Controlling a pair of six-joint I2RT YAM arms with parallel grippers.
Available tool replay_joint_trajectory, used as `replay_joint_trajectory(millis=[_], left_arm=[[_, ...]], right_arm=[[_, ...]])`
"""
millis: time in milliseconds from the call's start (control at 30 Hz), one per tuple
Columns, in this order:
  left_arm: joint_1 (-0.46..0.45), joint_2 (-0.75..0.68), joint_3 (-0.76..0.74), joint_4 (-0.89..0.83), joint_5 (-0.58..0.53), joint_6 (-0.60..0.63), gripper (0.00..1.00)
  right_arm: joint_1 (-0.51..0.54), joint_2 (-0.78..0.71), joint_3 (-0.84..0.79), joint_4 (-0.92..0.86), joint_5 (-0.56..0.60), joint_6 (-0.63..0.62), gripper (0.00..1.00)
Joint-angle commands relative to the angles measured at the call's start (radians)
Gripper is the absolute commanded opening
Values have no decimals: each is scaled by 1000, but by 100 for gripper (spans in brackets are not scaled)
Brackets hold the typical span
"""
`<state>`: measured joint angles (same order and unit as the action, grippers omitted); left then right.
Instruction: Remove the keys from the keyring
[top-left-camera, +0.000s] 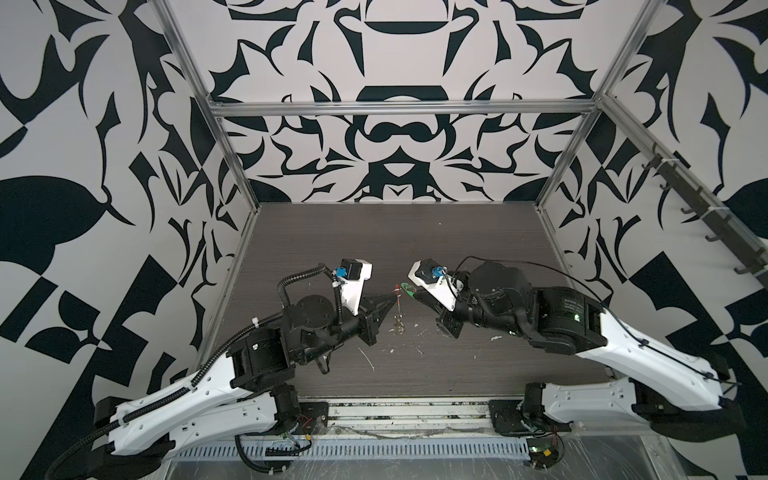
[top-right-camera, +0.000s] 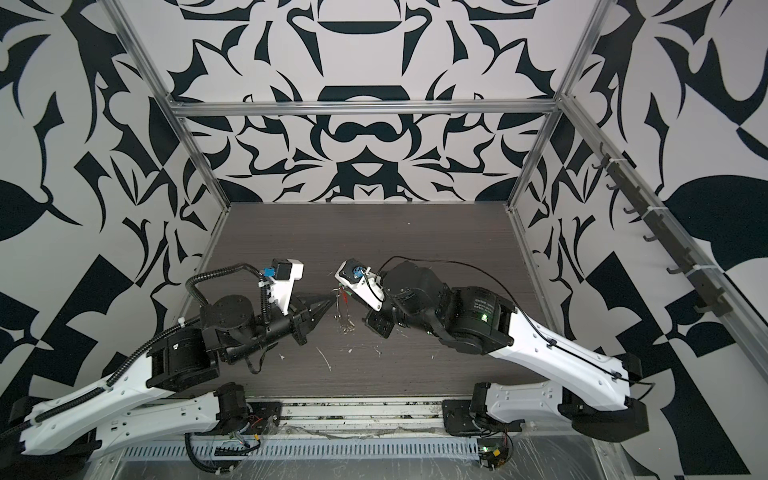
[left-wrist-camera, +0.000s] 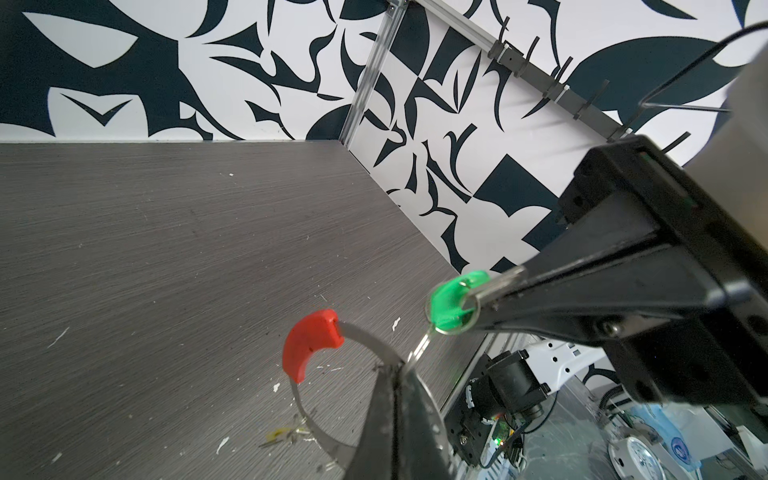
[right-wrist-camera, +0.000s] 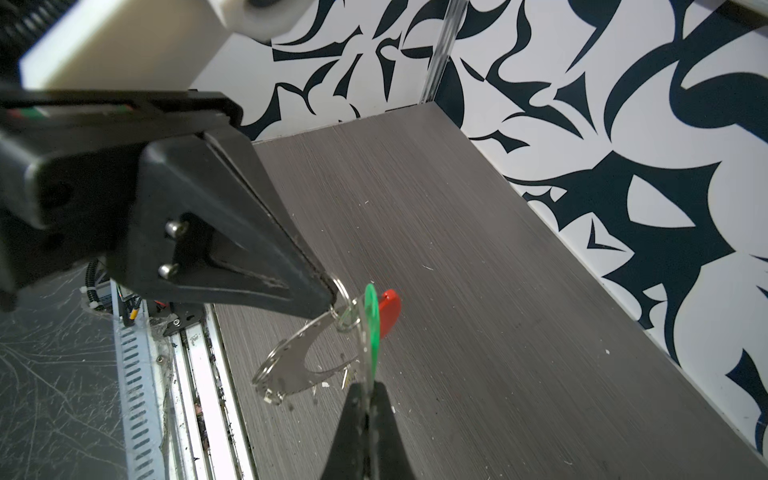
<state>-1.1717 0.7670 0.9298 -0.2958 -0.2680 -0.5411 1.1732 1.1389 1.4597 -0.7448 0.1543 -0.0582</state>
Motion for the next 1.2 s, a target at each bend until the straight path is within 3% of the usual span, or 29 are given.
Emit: replay_joint_trajectory(millis=[0, 667, 900, 1167], left_arm=[[10, 13, -18, -218, -58, -22, 0], [10, 50, -46, -240, 30, -45, 0], [10, 80, -44, -221, 88, -22, 0], [9, 91, -44, -198, 132, -11, 0]], right_arm=[[-3, -39, 123, 168, 78, -23, 0], [-2, 149, 431, 25, 49, -146, 0], [-3, 226, 563, -66, -11, -216, 0], [-2, 257, 582, -54, -16, -243, 0]])
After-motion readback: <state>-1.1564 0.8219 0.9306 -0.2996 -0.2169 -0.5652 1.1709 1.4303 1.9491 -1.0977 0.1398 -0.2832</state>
